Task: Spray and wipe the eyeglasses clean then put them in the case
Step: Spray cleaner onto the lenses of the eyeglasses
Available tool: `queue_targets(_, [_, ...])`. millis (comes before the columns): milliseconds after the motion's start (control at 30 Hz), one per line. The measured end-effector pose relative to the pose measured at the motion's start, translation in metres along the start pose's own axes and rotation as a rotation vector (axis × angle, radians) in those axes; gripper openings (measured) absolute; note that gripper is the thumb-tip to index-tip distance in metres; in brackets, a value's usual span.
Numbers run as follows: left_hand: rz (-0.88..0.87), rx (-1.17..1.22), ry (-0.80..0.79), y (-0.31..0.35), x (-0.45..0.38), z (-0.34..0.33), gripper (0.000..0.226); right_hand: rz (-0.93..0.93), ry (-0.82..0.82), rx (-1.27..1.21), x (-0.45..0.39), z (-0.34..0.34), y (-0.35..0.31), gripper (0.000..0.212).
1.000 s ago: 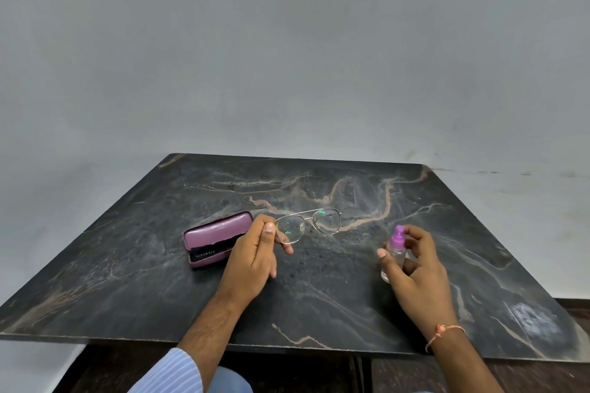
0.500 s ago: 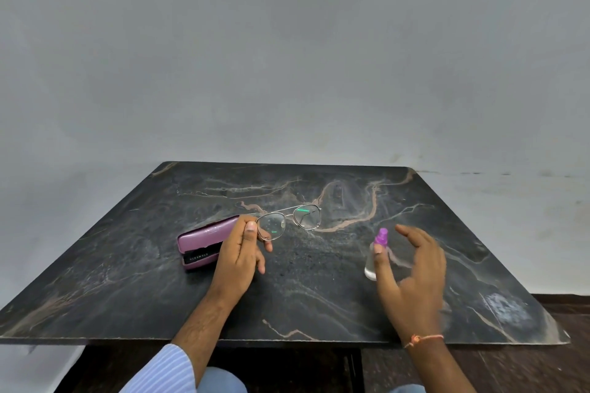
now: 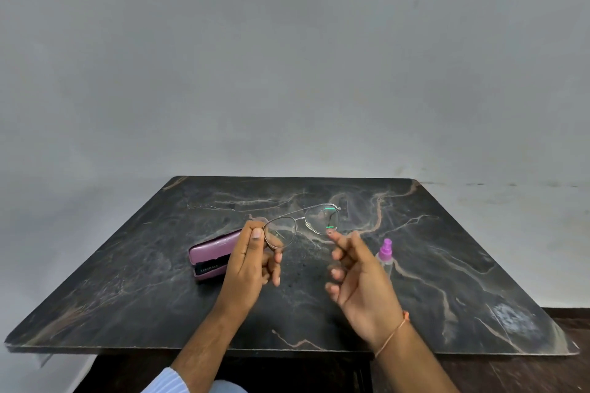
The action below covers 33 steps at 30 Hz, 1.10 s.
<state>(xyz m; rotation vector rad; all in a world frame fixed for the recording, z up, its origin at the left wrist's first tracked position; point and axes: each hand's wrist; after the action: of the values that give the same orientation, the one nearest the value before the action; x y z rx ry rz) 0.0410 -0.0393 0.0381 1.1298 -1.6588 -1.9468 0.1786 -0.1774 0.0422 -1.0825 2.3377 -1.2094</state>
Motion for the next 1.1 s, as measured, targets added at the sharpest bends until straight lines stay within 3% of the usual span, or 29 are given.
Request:
queue_targets(133, [-0.018, -0.012, -0.035, 0.002, 0.005, 0.010, 0.035, -0.097, -0.089, -0.233, -0.010, -0.012, -0.021, 0.043])
queue_targets(333, [0.020, -0.057, -0.075, -0.004, 0.008, 0.019, 0.033, -0.185, -0.143, -0.325, -0.014, -0.022, -0.024, 0.012])
queue_targets(500, [0.036, -0.085, -0.083, -0.019, 0.005, 0.032, 0.031, -0.159, -0.189, -0.316, -0.010, -0.034, -0.029, 0.010])
queue_targets(667, [0.096, -0.077, -0.060, -0.028, 0.004, 0.046, 0.036, -0.074, -0.223, -0.122, -0.011, -0.047, -0.029, 0.013])
queue_targets(767, [0.090, -0.080, 0.039, -0.028, 0.004, 0.053, 0.038, 0.004, -0.234, 0.056, -0.013, -0.050, -0.025, 0.016])
queue_targets(933, [0.002, -0.143, 0.152, 0.001, 0.004, 0.038, 0.024, 0.210, -0.197, 0.473, -0.011, -0.050, -0.013, 0.018])
queue_targets(1100, [-0.161, -0.447, 0.099, 0.029, 0.001, 0.032, 0.015, 0.440, -0.194, 0.598, -0.009, -0.055, -0.003, 0.017])
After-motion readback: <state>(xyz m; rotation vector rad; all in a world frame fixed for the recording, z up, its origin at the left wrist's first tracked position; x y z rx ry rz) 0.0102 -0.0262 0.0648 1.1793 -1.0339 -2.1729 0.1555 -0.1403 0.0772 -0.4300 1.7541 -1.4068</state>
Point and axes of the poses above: each hand's wrist, its own x-axis away from the middle knuckle, its own z-axis out of the back of the hand, y = z × x, and after that the axes turned 5 degrees about z, right-handed
